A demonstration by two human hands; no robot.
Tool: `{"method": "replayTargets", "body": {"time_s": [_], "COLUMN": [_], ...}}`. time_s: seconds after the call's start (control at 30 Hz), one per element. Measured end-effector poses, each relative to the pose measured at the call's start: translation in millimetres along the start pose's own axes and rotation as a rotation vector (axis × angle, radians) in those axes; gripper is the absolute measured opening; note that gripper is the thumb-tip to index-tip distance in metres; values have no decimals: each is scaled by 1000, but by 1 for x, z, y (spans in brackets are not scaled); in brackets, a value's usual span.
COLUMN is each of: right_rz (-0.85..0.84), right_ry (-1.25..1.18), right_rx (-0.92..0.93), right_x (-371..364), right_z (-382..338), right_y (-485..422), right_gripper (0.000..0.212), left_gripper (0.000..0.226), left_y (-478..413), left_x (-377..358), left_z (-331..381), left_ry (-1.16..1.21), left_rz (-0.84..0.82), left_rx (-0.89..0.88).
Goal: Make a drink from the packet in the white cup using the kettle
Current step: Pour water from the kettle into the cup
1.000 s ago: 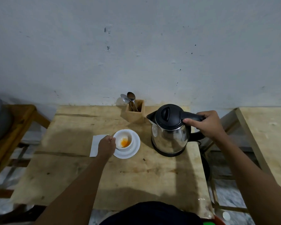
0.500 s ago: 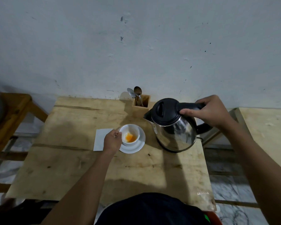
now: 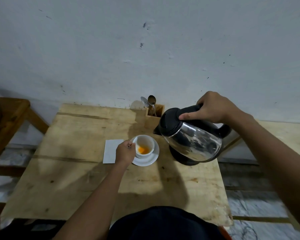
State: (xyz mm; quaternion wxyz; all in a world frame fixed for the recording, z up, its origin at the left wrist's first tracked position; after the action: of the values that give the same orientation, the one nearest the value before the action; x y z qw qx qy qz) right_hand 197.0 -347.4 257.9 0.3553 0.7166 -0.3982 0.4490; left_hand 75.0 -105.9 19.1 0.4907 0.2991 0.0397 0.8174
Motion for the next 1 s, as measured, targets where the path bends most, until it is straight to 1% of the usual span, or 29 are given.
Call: {"method": "replayTargets", "body": {"time_s": [0.1,0.37,0.47,0.57,0.7,0.93,1.0], "right_rz": [-18,-72,-88,-103,-105,-111,-108], "right_ry": [118,252,271,285,308,322,326], "right_rx": [7,-12,-3,-7,-12,-11,-13], "right_x": [1,2,1,1,3,8,10], "right_z": [-13,-24,-26,-27,-26,-28,-28], "right_y": [-5,-15,-17,-18,-18,-14,-14], "right_gripper": [73,76,80,78,85,78,79], "left_gripper": [18,22,23,22,16,20,22], "left_y": [1,1,0,1,2,3,3], "left_x": [1,0,0,0,0,0,0], "left_z": [1,0,-1,-1,0,1,1], "left_ry": [17,20,32,47,58,44,36], "left_rz": [-1,15,15,19,30,42,45], "left_rx": [3,22,13,17,16,8,8]}}
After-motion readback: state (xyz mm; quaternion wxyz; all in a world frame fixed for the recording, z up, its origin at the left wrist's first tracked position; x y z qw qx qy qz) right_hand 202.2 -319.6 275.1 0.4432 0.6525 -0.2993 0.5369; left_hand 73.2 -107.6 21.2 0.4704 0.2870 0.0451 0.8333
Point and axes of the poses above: each hand's wrist, its own y-axis away from the middle knuckle, its own x-axis out of the back of the hand, z = x × y, the point moved 4 cm from there along -y, towards the middle knuckle, and after that the axes turned 1 degree about z, right-handed, at the moved point
